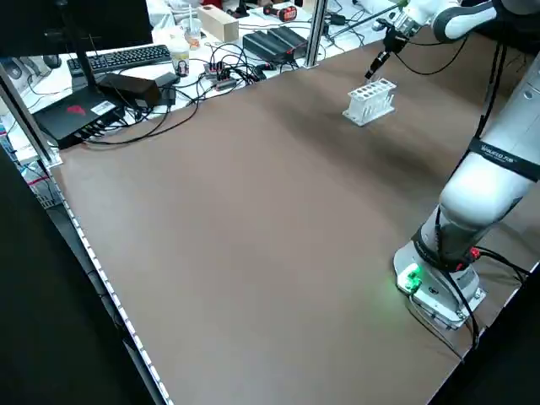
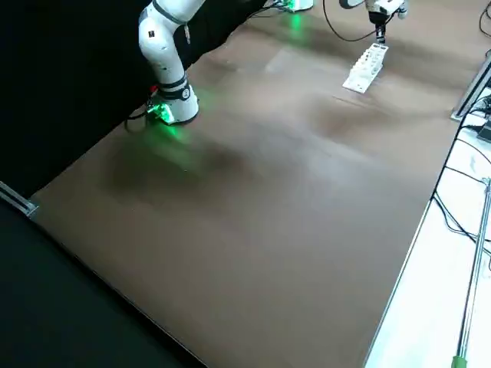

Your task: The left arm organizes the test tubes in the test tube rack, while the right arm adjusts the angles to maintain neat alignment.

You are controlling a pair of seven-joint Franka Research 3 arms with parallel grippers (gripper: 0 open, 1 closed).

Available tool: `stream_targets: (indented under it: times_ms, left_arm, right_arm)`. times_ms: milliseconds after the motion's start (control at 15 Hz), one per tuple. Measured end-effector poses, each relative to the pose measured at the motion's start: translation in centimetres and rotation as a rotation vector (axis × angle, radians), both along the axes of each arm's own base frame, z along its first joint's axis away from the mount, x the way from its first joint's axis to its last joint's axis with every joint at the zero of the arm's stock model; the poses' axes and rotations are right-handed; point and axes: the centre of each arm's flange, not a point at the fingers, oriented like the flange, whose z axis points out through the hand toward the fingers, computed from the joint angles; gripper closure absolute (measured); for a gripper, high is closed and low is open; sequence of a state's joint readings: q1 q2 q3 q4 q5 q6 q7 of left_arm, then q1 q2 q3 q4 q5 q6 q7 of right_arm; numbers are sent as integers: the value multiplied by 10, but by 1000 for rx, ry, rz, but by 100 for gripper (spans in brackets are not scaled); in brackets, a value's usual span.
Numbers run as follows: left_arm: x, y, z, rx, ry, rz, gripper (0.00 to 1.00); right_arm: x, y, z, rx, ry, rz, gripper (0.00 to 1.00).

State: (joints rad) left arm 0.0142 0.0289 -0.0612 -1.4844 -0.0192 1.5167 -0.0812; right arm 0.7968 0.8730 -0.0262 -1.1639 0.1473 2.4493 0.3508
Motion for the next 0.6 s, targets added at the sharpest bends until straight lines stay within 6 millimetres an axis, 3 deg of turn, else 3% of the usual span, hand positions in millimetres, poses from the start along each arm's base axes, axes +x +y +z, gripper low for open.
stream_targets:
  times_ms: [600]
  left_arm:
    - [-2, -25, 0, -2, 1, -45, 0]
  right_arm:
    - [10, -11, -4, -23, -20, -7, 99]
